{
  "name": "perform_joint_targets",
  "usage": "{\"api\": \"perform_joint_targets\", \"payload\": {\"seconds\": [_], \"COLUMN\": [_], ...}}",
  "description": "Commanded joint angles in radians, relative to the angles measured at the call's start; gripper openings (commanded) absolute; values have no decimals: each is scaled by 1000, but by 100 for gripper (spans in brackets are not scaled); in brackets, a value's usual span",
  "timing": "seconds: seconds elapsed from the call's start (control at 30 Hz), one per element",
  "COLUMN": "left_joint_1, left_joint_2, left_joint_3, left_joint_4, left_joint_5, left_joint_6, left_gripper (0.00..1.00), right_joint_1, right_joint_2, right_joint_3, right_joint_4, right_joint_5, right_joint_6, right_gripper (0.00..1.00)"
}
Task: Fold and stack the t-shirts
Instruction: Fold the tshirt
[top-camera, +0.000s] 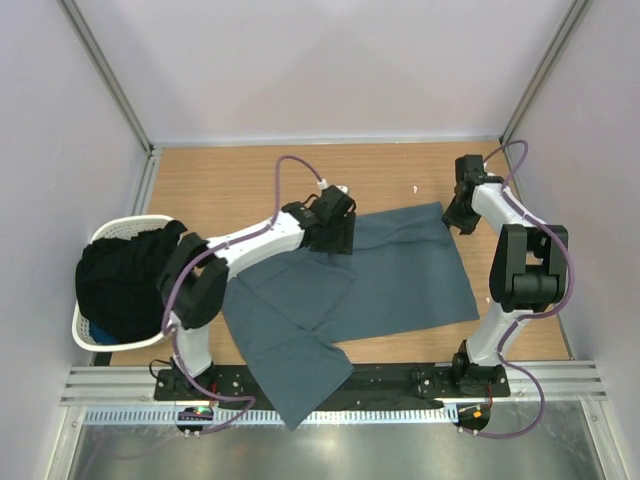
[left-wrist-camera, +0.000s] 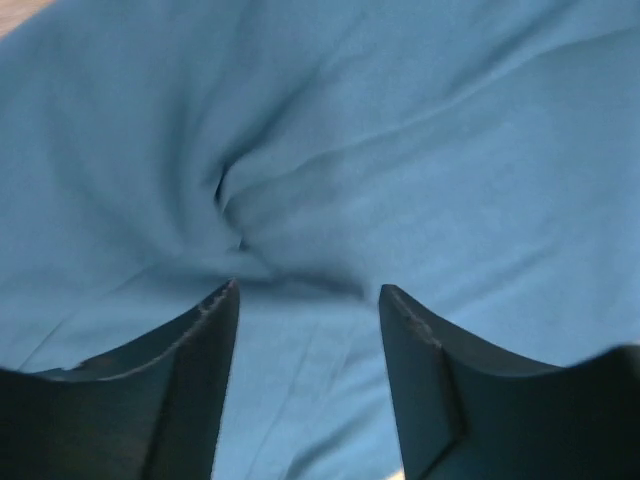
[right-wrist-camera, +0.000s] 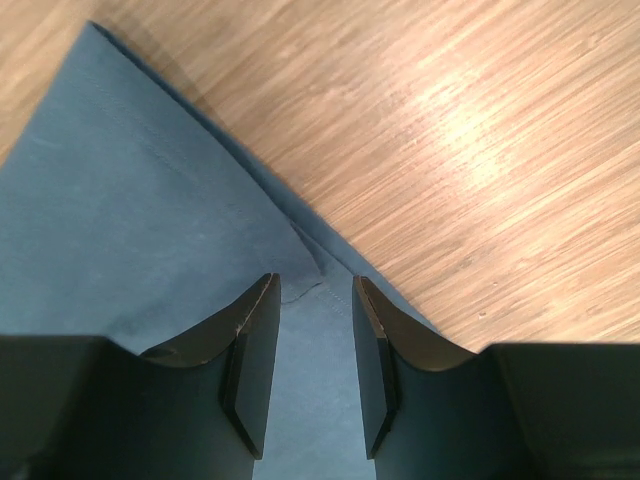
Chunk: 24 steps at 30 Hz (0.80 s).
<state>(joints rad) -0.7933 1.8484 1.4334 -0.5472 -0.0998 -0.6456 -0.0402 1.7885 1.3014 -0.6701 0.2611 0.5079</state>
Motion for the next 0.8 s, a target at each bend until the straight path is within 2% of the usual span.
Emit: {"api": "perform_joint_targets", "payload": {"seconds": [0.0,0.13,0.27,0.47,0.77], "left_joint_1": [-4,-4,-4,-4,-4], "left_joint_2": [81,152,172,175,233], "left_joint_3": [119,186,177,127,140], "left_joint_4": [-49,-114,-142,-137,-119], "left_joint_5": [-73,-136,-147,-155,-167], "left_joint_6": [64,80,83,80,116], "left_gripper": [57,51,45,45,43], "right_joint_1": [-16,-27,-30,-38,-38], "right_joint_2": [-23,-6,-11,-5,-14], "right_joint_3": [-36,-44,-56,-59,-106], "right_joint_4": [65,76,95,104,110], "right_joint_5": [24,26,43,-32,-131], "right_joint_6": [17,23,38,60,80], "right_gripper": [40,40,40,40,40]}}
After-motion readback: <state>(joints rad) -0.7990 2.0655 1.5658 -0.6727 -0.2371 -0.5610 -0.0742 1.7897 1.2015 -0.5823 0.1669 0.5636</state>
